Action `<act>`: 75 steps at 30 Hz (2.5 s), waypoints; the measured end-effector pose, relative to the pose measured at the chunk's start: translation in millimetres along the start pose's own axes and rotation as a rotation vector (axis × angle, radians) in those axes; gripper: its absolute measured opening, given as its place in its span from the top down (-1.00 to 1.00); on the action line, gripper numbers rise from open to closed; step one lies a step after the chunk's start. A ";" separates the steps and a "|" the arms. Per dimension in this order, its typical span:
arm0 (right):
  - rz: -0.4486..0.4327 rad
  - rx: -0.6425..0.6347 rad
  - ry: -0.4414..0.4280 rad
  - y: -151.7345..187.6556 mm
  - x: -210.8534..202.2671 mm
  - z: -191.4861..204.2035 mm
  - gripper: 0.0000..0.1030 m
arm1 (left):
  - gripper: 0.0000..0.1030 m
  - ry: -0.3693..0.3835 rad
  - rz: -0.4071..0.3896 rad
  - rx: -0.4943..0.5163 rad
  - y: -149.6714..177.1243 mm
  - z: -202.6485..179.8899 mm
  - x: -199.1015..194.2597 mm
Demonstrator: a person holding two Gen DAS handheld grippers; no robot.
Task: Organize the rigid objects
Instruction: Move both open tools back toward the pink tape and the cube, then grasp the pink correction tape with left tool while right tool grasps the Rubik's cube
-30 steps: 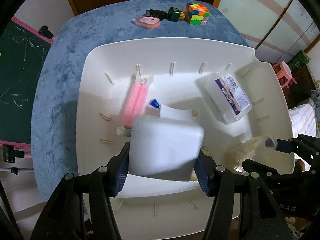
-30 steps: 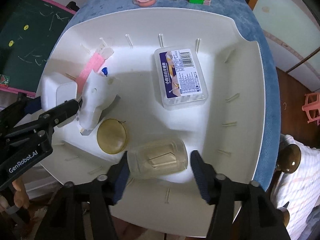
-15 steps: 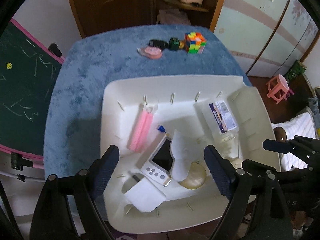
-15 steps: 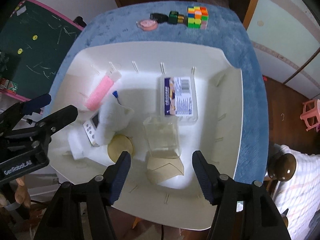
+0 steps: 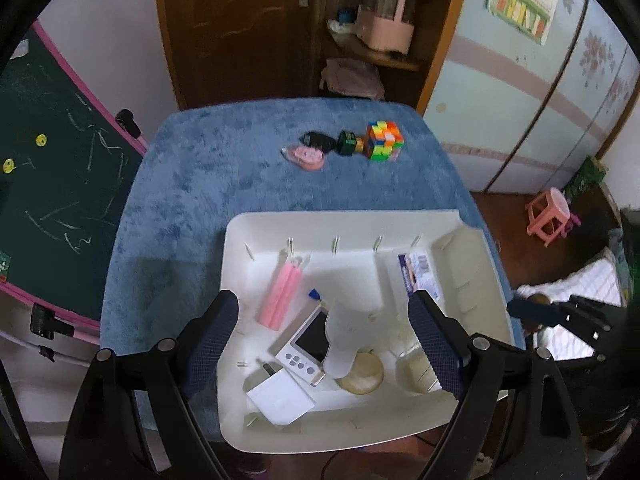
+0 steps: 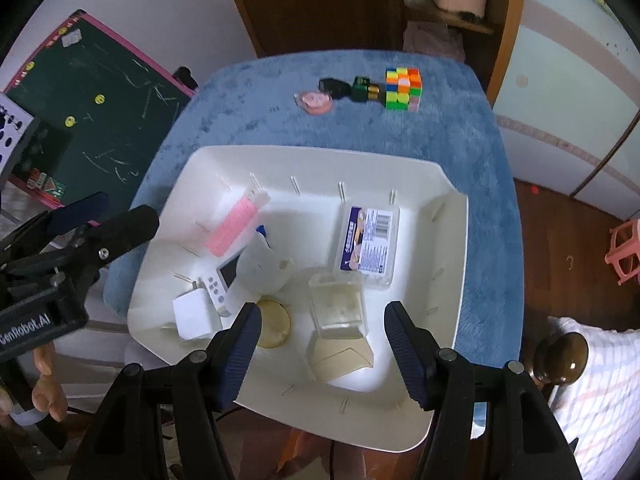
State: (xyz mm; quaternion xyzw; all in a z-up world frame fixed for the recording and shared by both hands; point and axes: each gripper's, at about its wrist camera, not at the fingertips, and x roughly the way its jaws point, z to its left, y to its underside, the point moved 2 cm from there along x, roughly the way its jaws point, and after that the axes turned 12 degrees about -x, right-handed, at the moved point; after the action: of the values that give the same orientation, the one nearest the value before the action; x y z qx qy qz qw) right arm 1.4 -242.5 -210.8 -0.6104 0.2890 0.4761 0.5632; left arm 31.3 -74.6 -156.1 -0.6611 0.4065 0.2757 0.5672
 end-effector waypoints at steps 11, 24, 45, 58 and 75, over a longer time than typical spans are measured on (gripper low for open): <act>-0.105 0.025 -0.019 -2.4 -45.6 -23.3 -0.26 | -0.85 -0.025 -0.088 -0.060 -22.3 0.9 -34.5; -0.199 0.054 0.038 -53.0 -105.9 -74.8 -0.26 | -0.86 -0.057 -0.128 -0.029 -91.0 -21.3 -57.0; -0.101 0.111 0.151 -249.0 -22.6 -148.8 -0.50 | -0.86 -0.116 0.125 -0.222 -232.3 -12.6 135.6; 0.122 0.211 0.083 -283.7 144.7 -180.0 -0.50 | -0.86 -0.170 0.296 -0.441 -220.8 17.9 269.3; 0.231 0.284 0.055 -278.9 226.6 -185.8 -0.50 | -0.86 -0.230 0.389 -0.616 -195.8 40.9 322.2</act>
State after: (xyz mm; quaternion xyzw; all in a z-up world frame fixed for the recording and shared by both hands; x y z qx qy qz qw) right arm 383.0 -324.4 -317.7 -0.5003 0.4366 0.4752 0.5772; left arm 368.4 -102.1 -327.6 -0.6758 0.3562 0.5600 0.3207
